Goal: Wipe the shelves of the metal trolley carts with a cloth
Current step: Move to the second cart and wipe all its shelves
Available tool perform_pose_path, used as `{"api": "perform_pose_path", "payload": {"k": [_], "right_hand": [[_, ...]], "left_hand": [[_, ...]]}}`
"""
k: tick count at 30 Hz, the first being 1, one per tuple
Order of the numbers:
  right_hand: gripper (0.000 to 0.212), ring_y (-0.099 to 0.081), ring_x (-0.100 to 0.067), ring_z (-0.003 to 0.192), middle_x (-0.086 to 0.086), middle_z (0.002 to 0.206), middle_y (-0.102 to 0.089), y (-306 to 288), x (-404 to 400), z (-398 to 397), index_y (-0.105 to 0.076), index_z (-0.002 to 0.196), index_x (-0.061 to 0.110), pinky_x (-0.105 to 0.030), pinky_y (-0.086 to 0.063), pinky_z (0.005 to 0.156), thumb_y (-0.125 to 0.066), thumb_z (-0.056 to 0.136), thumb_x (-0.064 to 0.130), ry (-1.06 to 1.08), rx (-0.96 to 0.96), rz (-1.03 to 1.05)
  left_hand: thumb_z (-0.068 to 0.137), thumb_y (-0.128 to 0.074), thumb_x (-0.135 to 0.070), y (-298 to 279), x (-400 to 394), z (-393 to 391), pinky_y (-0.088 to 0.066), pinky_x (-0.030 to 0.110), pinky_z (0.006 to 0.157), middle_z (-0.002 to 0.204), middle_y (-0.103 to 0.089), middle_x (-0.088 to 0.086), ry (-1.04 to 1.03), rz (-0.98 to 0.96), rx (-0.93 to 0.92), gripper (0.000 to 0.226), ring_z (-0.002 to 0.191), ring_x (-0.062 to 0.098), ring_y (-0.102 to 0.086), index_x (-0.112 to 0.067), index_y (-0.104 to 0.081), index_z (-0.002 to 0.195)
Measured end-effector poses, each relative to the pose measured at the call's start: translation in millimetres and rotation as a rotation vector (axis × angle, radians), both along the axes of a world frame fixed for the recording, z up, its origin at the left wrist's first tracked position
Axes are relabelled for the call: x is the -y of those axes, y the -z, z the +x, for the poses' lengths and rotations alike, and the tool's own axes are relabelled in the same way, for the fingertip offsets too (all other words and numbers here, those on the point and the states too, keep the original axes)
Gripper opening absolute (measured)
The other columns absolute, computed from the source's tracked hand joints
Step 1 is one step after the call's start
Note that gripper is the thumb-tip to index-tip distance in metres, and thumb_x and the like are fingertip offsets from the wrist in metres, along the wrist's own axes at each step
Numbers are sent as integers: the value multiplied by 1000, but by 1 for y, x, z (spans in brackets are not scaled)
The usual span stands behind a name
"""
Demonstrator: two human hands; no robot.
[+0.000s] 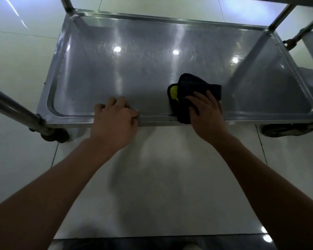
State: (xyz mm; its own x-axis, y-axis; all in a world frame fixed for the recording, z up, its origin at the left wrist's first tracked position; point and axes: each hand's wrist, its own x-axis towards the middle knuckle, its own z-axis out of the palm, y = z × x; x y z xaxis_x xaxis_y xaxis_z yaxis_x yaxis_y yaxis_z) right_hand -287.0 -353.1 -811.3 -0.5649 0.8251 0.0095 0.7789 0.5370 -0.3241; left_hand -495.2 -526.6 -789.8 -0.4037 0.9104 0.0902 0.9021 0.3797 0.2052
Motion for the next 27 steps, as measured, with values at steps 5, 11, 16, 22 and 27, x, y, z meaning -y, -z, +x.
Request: {"api": "perform_pose_path", "payload": {"k": [5,11,16,22,27], "right_hand": [[41,-6,-24,154,5,161,-32,-2,2,-27,-46,143,40,-57,-3,122,-37,103,35,-6,38,-17],[41,-14,-27,152,4,156,-39,-5,45,-86,-50,141,33,-56,-12,120,-40,102,35,-298,38,32],[36,-30,-27,146,3,147,-52,-8,40,-54,-59,133,25,-48,-23,119,-47,100,31,-221,-59,49],[37,-42,-35,133,-11,139,-54,-23,10,17,-57,135,15,-51,-35,109,-49,99,17,95,56,73],[43,-50,-37,124,-13,137,-55,-41,20,19,-57,135,14,-58,-44,99,-54,93,3,101,54,90]], "left_hand": [[92,-58,-26,5,1,-1,-38,46,92,106,-62,0,16,45,1,26,104,29,-54,-27,-77,110],[88,-56,-25,7,6,-3,-36,45,88,98,-62,-1,29,34,-52,24,94,27,-56,-27,-77,98],[91,-58,-24,4,5,0,-35,52,96,107,-65,1,35,23,-30,25,101,29,-57,-30,-76,108],[98,-44,-32,-4,5,0,-30,51,105,128,-57,-5,45,-130,-2,36,122,24,-49,-36,-64,127],[96,-43,-40,-19,7,10,-33,52,103,132,-51,3,100,-321,-89,40,124,28,-48,-26,-57,131]]}}
